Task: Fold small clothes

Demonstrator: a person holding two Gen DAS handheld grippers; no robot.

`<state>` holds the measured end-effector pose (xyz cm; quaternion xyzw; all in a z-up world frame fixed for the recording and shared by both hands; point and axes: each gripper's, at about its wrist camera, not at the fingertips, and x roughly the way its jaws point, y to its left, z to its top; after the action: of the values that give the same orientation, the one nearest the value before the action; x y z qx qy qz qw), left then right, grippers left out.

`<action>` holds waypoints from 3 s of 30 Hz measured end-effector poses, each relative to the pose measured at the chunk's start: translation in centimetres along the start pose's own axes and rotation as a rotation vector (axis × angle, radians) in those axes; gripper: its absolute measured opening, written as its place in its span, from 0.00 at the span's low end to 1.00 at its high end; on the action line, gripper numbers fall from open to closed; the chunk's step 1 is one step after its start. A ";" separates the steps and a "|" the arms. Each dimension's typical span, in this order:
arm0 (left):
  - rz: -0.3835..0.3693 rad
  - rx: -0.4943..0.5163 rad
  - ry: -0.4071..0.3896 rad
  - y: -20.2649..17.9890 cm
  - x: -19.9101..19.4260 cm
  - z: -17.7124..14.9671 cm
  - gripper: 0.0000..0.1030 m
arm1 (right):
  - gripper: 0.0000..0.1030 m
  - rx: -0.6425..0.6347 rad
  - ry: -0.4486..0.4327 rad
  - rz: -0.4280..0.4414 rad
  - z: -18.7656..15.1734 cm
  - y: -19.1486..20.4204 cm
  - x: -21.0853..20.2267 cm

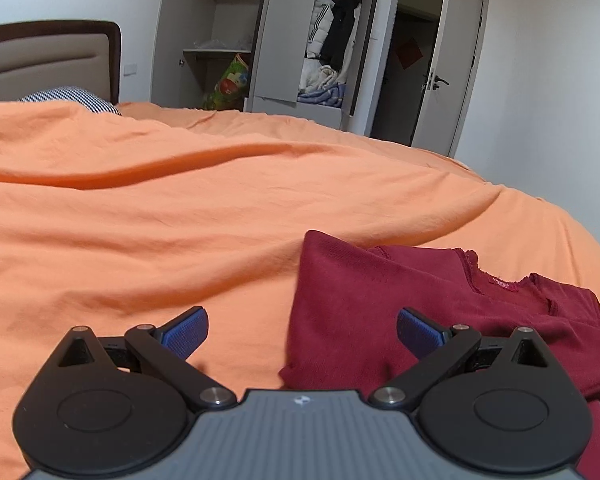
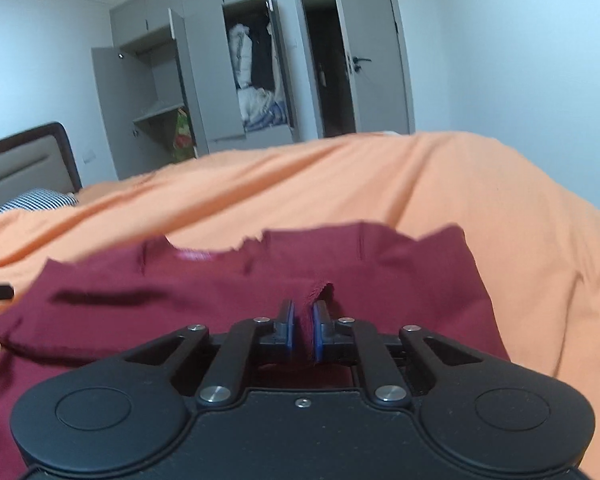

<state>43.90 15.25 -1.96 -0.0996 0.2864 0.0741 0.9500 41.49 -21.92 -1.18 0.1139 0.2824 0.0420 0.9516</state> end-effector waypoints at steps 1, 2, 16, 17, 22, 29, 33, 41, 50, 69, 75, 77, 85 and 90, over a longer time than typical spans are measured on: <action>-0.004 -0.005 0.010 0.1 0.5 0.1 0.99 | 0.18 0.000 0.003 -0.006 -0.3 -0.1 0.1; -0.004 -0.011 0.020 0.2 1.0 0.0 0.99 | 0.20 0.000 0.002 -0.009 -0.5 0.0 0.1; 0.192 -0.025 0.042 1.1 1.3 -1.9 0.77 | 0.83 -0.107 0.053 -0.122 -1.9 0.8 2.0; 0.195 -0.029 0.046 1.2 1.4 -1.9 0.77 | 0.83 -0.110 0.047 -0.127 -2.1 0.9 2.0; 0.233 -0.043 0.043 0.9 0.7 -1.7 0.90 | 0.93 -0.140 0.020 -0.187 -2.5 1.3 1.2; 0.179 -0.043 0.034 0.1 -3.4 -3.2 0.99 | 0.99 -0.125 0.016 -0.138 -3.0 0.6 -2.3; 0.134 -0.017 0.049 -0.8 -5.9 -4.9 0.99 | 0.99 -0.140 0.046 -0.108 -4.1 0.6 -4.8; 0.127 0.044 0.104 -1.3 -10.4 -9.9 0.99 | 0.99 -0.187 0.083 -0.118 -7.6 -0.2 -11.1; 0.138 0.171 0.081 -1.7 -15.5 -13.7 0.99 | 0.99 -0.189 0.089 -0.099 -12.4 -2.4 -17.1; -0.127 0.321 0.050 -7.7 -24.2 -17.5 1.00 | 0.99 -0.610 -0.047 0.332 -17.0 3.0 -27.1; -0.169 0.340 0.073 -8.3 -24.8 -18.9 1.00 | 0.98 -0.776 0.012 0.150 -19.9 4.9 -26.3; -0.175 0.341 0.070 -8.2 -25.1 -19.1 1.00 | 0.97 -0.816 -0.006 0.101 -20.3 5.1 -26.1; -0.281 0.359 -0.009 -8.4 -27.9 -20.2 1.00 | 0.39 -0.775 -0.138 0.149 -20.0 4.3 -27.8; -0.327 0.477 -0.069 -9.8 -29.3 -21.7 1.00 | 0.17 -0.710 -0.187 0.210 -18.8 4.2 -28.9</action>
<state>10.22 -1.70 -1.84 0.0845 0.2433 -0.1459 0.9552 6.93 -18.34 -0.20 -0.1914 0.1491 0.2239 0.9439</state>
